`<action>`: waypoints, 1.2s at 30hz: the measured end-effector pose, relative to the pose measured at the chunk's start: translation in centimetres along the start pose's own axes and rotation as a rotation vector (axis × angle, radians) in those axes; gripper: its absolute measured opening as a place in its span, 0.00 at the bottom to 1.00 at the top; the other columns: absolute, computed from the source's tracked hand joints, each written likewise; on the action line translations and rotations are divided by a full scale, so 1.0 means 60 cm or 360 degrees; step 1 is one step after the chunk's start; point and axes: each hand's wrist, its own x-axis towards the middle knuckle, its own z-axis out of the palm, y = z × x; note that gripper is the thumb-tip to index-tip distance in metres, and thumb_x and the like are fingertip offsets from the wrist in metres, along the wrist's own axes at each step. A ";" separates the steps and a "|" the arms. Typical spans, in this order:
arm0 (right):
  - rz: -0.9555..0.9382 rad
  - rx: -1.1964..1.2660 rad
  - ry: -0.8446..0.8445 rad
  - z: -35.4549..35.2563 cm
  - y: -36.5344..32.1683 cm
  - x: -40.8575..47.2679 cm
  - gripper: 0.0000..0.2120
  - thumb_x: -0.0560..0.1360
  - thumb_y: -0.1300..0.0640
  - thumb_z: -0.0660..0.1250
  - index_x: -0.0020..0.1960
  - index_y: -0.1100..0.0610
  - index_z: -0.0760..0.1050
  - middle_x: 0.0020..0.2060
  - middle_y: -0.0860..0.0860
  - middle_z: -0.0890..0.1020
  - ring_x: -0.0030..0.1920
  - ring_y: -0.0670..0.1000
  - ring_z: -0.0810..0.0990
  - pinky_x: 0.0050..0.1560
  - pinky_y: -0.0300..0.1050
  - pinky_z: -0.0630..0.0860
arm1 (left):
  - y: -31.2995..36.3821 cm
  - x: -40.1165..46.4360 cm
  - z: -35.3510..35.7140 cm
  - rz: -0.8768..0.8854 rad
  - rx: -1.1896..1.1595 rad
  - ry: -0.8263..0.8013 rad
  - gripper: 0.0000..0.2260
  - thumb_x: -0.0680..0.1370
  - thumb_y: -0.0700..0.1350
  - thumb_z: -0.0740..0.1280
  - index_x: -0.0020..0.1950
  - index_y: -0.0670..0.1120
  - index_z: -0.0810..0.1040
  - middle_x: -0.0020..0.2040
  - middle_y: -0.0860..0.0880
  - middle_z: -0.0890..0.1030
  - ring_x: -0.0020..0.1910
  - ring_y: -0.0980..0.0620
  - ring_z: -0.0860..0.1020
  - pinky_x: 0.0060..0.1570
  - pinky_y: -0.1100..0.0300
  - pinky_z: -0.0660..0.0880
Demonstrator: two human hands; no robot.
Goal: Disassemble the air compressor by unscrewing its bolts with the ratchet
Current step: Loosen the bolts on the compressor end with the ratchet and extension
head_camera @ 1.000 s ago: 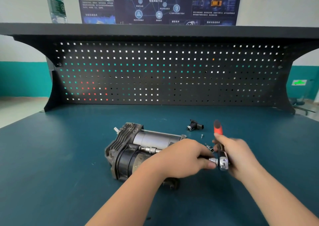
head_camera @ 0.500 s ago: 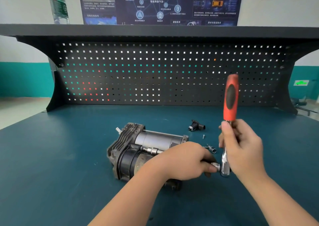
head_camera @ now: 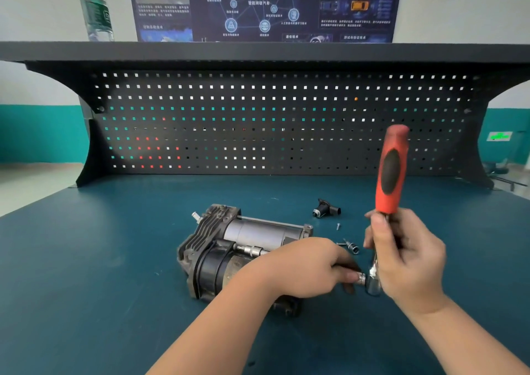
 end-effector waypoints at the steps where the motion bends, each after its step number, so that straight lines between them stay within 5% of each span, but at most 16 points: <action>1: -0.0168 -0.0081 -0.0050 -0.002 0.000 -0.005 0.16 0.80 0.47 0.59 0.42 0.58 0.74 0.27 0.46 0.75 0.27 0.47 0.74 0.30 0.39 0.71 | 0.000 0.001 0.001 0.0004 -0.0021 0.0013 0.09 0.79 0.48 0.62 0.53 0.48 0.79 0.48 0.54 0.83 0.37 0.63 0.73 0.44 0.65 0.69; 4: 0.0012 -0.0012 -0.0105 -0.001 -0.006 0.002 0.16 0.79 0.46 0.60 0.41 0.57 0.73 0.25 0.46 0.74 0.27 0.46 0.73 0.30 0.36 0.70 | -0.001 0.000 0.003 0.0018 -0.0007 0.0065 0.08 0.79 0.48 0.63 0.53 0.48 0.80 0.48 0.54 0.84 0.42 0.61 0.74 0.44 0.65 0.68; 8: 0.1059 -0.0005 -0.0137 0.007 0.013 0.025 0.14 0.78 0.52 0.63 0.39 0.59 0.77 0.21 0.48 0.75 0.22 0.42 0.71 0.24 0.31 0.67 | -0.003 0.000 0.004 0.0032 -0.0018 0.0139 0.08 0.78 0.48 0.64 0.51 0.48 0.81 0.47 0.54 0.83 0.44 0.59 0.76 0.46 0.63 0.71; 12: 0.1895 0.0383 -0.0073 0.010 0.039 0.016 0.12 0.78 0.58 0.65 0.39 0.65 0.76 0.23 0.53 0.75 0.26 0.52 0.74 0.30 0.42 0.71 | -0.002 -0.001 0.003 0.0037 -0.0050 0.0192 0.08 0.78 0.48 0.64 0.52 0.49 0.81 0.47 0.54 0.83 0.42 0.60 0.74 0.45 0.64 0.70; 15: 0.1521 0.0245 0.0016 0.012 0.034 0.012 0.13 0.78 0.54 0.64 0.41 0.62 0.77 0.21 0.49 0.75 0.25 0.49 0.72 0.31 0.43 0.69 | -0.001 -0.001 0.002 -0.0008 0.0015 0.0083 0.11 0.79 0.50 0.62 0.57 0.50 0.79 0.51 0.54 0.82 0.49 0.56 0.77 0.51 0.60 0.72; 20: -0.0185 -0.0134 -0.0034 -0.003 -0.015 0.003 0.18 0.80 0.47 0.58 0.41 0.60 0.75 0.24 0.48 0.75 0.28 0.48 0.73 0.30 0.35 0.69 | 0.002 -0.001 0.002 -0.0032 0.0042 0.0002 0.09 0.79 0.49 0.62 0.50 0.47 0.80 0.45 0.54 0.82 0.46 0.53 0.77 0.51 0.56 0.73; 22: -0.0566 -0.0279 -0.0174 -0.007 -0.015 -0.003 0.19 0.81 0.49 0.57 0.44 0.63 0.75 0.23 0.54 0.74 0.28 0.51 0.70 0.30 0.35 0.67 | 0.002 -0.001 0.003 -0.0011 -0.0016 0.0048 0.08 0.78 0.47 0.63 0.52 0.45 0.79 0.46 0.53 0.83 0.47 0.53 0.78 0.51 0.56 0.74; 24: -0.0373 -0.0220 -0.0188 -0.006 -0.017 0.002 0.14 0.80 0.48 0.58 0.44 0.57 0.73 0.23 0.52 0.73 0.27 0.51 0.70 0.29 0.34 0.66 | 0.002 -0.002 0.004 -0.0001 0.0012 0.0079 0.08 0.78 0.47 0.64 0.52 0.45 0.79 0.46 0.52 0.84 0.47 0.54 0.78 0.49 0.58 0.73; 28: 0.0834 -0.0022 -0.0082 0.005 -0.002 0.026 0.14 0.78 0.51 0.62 0.39 0.58 0.75 0.21 0.49 0.75 0.22 0.42 0.70 0.25 0.31 0.67 | -0.003 0.000 0.006 0.0001 0.0053 0.0133 0.09 0.77 0.50 0.65 0.51 0.48 0.80 0.47 0.52 0.83 0.48 0.53 0.78 0.50 0.57 0.73; 32: 0.1899 0.0425 -0.0024 0.011 0.032 0.020 0.12 0.78 0.57 0.65 0.40 0.65 0.76 0.23 0.53 0.75 0.26 0.50 0.73 0.26 0.39 0.70 | -0.005 0.001 0.007 -0.0006 -0.0002 0.0192 0.10 0.77 0.50 0.65 0.57 0.50 0.79 0.51 0.52 0.82 0.51 0.53 0.77 0.49 0.58 0.72; 34: 0.1931 0.0467 0.0016 0.013 0.035 0.013 0.13 0.78 0.57 0.65 0.39 0.65 0.75 0.25 0.54 0.74 0.26 0.51 0.73 0.29 0.41 0.69 | -0.004 0.001 0.006 -0.0013 0.0039 0.0146 0.11 0.78 0.51 0.64 0.58 0.51 0.78 0.52 0.52 0.82 0.51 0.53 0.76 0.47 0.59 0.70; 36: 0.1507 0.0241 0.0048 0.013 0.028 0.012 0.14 0.78 0.53 0.63 0.40 0.62 0.76 0.22 0.50 0.75 0.24 0.47 0.71 0.30 0.42 0.68 | -0.003 0.001 0.006 -0.0027 0.0115 0.0079 0.13 0.79 0.54 0.61 0.59 0.51 0.77 0.54 0.51 0.81 0.53 0.52 0.76 0.51 0.57 0.72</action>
